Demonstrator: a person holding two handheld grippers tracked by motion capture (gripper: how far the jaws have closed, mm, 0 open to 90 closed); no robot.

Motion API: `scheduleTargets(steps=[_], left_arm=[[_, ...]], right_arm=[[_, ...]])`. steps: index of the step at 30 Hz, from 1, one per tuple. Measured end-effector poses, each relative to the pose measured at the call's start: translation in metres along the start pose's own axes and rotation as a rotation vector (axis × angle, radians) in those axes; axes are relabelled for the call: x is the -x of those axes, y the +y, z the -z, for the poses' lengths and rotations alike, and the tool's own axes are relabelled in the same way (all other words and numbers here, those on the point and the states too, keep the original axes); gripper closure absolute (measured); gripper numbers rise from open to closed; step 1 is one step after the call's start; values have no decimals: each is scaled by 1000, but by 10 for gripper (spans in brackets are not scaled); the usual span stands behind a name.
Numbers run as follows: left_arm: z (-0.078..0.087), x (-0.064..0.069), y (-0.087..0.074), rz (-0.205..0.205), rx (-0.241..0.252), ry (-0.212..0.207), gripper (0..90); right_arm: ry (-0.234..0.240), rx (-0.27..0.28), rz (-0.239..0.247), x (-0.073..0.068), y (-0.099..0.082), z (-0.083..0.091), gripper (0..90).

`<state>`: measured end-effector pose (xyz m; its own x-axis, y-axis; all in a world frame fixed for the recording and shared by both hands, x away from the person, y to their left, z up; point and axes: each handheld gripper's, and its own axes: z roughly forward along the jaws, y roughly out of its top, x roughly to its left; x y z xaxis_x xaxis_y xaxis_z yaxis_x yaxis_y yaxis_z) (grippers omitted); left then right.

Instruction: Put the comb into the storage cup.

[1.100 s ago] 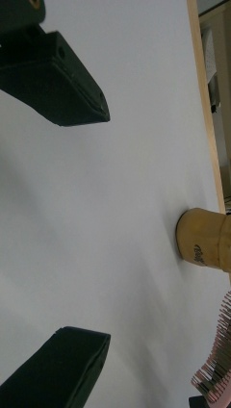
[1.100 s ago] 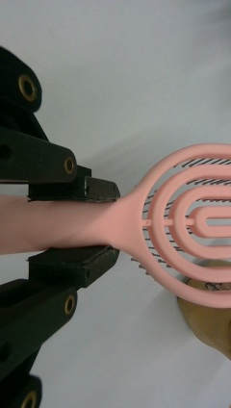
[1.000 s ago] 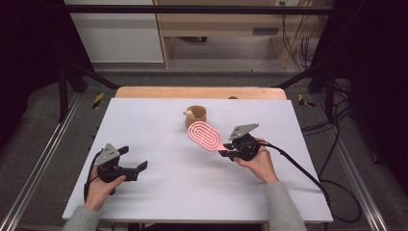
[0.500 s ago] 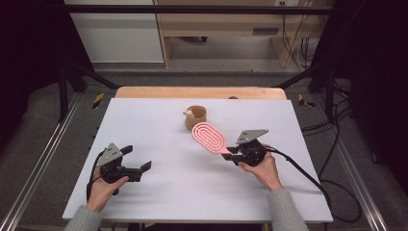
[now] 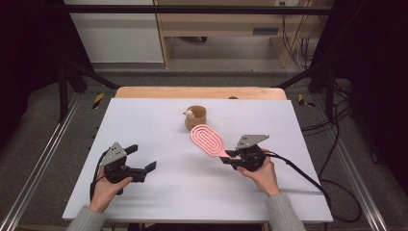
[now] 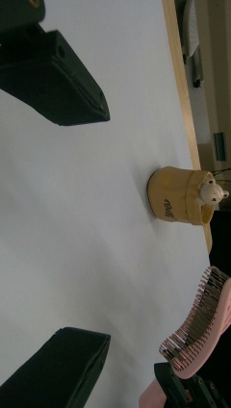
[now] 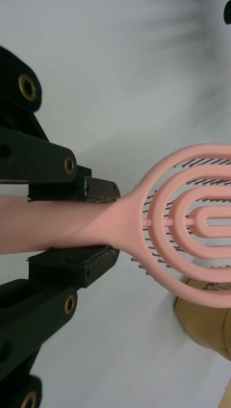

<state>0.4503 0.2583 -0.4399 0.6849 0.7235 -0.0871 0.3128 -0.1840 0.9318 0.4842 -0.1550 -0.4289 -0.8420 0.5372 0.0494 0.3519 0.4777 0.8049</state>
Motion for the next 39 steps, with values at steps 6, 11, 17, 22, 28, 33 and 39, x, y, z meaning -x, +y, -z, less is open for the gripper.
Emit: scheduleTargets(steps=[6,11,17,22,28,33,39], left_arm=[[-3,5,4,6,10,-18,0],[-7,8,7,17,16,-29,0],[-12,13,12,24,20,-50,0],[-18,18,15,25,20,-66,0],[-23,21,17,35,21,-82,0],[-27,24,19,45,24,-97,0],[-32,28,22,49,27,-116,0]], right_arm=[[7,19,4,-3,-1,-1,700],[14,24,1,-5,-1,0,700],[17,33,2,-7,-1,1,700],[16,43,4,-8,-1,2,700],[19,56,6,-10,1,3,700],[25,64,7,-11,1,5,700],[25,66,6,-12,2,4,700]])
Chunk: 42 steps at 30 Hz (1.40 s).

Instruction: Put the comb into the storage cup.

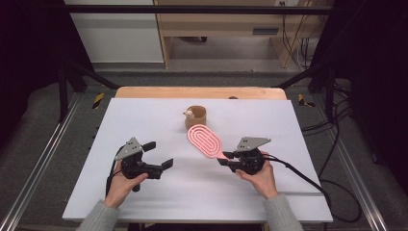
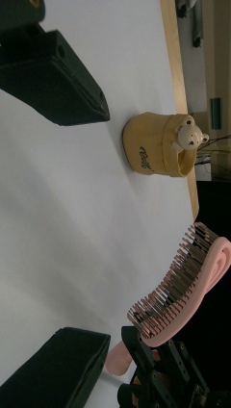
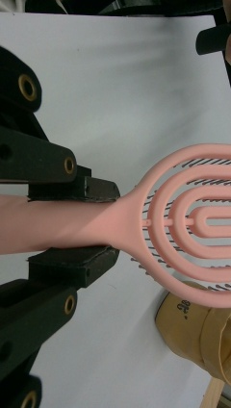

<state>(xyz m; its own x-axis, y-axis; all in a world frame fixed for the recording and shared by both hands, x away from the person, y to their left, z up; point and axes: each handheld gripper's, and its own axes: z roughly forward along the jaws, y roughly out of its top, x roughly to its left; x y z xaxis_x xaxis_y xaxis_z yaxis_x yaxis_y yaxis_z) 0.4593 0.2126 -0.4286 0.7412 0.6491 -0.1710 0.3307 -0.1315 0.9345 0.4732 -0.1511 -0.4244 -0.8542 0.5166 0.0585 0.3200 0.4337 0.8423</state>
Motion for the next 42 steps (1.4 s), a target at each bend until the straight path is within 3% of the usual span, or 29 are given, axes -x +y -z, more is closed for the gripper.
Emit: scheduleTargets(steps=[42], left_arm=[[-39,25,23,23,-40,-104,0]], right_arm=[[13,25,0,-2,2,1,700]])
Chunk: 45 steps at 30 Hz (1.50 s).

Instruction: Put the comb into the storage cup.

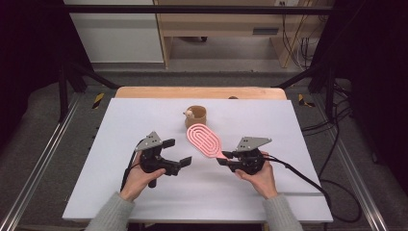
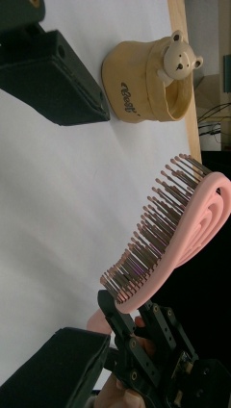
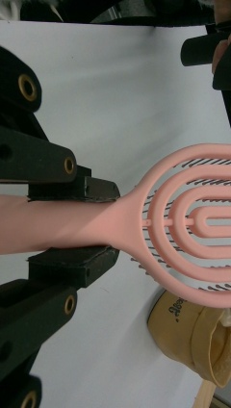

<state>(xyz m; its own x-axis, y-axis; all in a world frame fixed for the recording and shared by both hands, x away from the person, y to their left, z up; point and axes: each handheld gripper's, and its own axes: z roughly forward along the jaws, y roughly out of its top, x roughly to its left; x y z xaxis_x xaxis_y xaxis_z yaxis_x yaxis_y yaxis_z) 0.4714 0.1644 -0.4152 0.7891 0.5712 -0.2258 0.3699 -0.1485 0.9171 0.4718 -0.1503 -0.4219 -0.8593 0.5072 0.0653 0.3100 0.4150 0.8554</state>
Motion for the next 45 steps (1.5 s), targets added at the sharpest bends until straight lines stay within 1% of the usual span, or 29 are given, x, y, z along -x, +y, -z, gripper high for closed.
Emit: scheduleTargets(steps=[5,17,26,34,45], left_arm=[[-3,1,2,13,1,-10,0],[-12,6,6,27,0,-22,0],[-19,10,9,42,5,-35,0],[-26,12,11,56,-1,-35,0],[-31,14,13,79,14,-31,1]], right_arm=[[2,-2,2,0,0,0,700],[6,-5,20,-4,2,-3,700],[6,4,23,-6,3,-3,700],[7,6,26,-6,3,-3,700],[9,5,26,-6,3,-3,700]])
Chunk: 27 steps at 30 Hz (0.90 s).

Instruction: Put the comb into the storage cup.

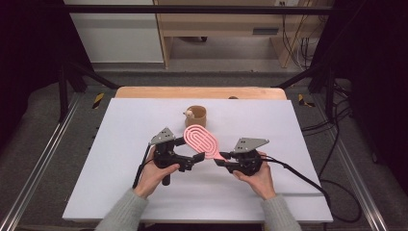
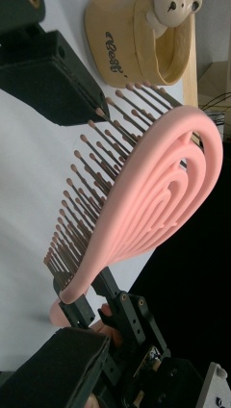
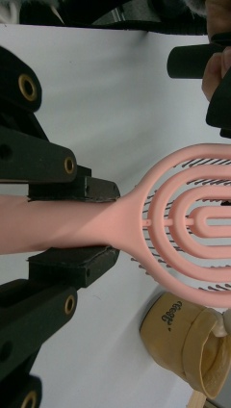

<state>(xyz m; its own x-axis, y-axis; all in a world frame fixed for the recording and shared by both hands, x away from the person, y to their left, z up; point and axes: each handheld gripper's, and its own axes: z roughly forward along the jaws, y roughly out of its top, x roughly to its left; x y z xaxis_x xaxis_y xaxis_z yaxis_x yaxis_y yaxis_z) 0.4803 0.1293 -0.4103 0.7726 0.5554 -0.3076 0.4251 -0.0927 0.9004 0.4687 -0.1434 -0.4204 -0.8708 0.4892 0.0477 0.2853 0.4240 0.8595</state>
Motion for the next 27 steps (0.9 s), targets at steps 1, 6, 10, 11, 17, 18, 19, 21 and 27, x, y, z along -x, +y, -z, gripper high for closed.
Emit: scheduleTargets(steps=[1,6,10,11,17,18,19,21,27], left_arm=[[0,0,0,3,0,1,3],[-3,0,0,20,8,6,30],[-5,0,0,33,13,13,59],[-5,0,0,32,15,20,66],[-8,0,0,52,23,29,132],[-8,0,0,55,25,34,141],[-8,0,0,60,29,35,154],[-9,0,1,68,38,41,182],[-10,1,1,80,52,51,255]], right_arm=[[0,0,0,0,0,0,700],[0,2,4,0,0,0,700],[1,5,4,-1,0,0,700],[-1,7,4,-1,0,0,700],[3,6,6,-2,1,0,700],[0,6,7,-2,1,0,700],[2,6,7,-2,1,0,700],[2,7,7,-2,1,-1,700],[-2,7,12,-2,1,-1,700]])
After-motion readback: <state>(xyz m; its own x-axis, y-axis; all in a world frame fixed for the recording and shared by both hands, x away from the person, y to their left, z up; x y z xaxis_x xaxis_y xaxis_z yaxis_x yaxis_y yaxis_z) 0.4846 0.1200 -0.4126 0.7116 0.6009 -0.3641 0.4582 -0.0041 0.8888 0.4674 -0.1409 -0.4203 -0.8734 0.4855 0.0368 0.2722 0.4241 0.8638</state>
